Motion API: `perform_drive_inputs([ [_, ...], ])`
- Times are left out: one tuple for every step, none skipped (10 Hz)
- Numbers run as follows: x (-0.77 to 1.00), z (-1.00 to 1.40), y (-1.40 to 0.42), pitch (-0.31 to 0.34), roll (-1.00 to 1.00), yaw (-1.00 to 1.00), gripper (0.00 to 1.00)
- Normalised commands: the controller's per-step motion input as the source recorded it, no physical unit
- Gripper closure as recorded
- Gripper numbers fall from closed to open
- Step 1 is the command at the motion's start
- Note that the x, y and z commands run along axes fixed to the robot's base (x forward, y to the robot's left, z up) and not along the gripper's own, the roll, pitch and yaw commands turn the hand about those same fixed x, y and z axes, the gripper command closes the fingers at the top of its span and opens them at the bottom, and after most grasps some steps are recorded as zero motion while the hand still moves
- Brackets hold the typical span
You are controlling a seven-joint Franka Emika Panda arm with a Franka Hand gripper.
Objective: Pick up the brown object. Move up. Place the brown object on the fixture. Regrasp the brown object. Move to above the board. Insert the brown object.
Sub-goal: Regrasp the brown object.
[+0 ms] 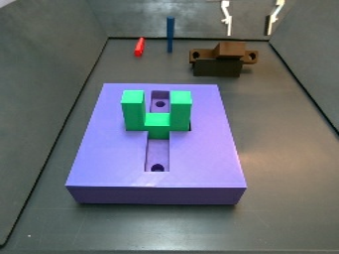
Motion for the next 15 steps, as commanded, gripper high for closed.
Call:
perform_drive_inputs([
  [0.29, 0.07, 0.02, -0.089, 1.00, 0.25, 0.00],
  [0.18, 0.08, 0.04, -0.006, 1.00, 0.25, 0.00],
  [0.11, 0.00, 0.02, 0.000, 1.00, 0.22, 0.00],
  [0.06, 0.00, 0.02, 0.000, 1.00, 0.15, 0.00],
  [0.00, 0.00, 0.01, 0.000, 1.00, 0.14, 0.00],
  [0.00, 0.00, 0.00, 0.000, 1.00, 0.14, 0.00],
  [0.00, 0.00, 0.00, 0.014, 1.00, 0.15, 0.00],
  [0.00, 0.00, 0.00, 0.046, 1.00, 0.15, 0.00],
  [0.00, 0.00, 0.00, 0.074, 1.00, 0.14, 0.00],
  [0.00, 0.00, 0.00, 0.089, 1.00, 0.14, 0.00],
  [0.00, 0.00, 0.00, 0.094, 1.00, 0.15, 0.00],
  [0.00, 0.00, 0.00, 0.117, 1.00, 0.19, 0.00],
  [-0.03, 0.00, -0.01, 0.086, 1.00, 0.21, 0.00],
  [-0.07, 0.00, -0.03, 0.071, 1.00, 0.23, 0.00],
  [-0.12, 0.00, -0.06, 0.046, 1.00, 0.24, 0.00],
])
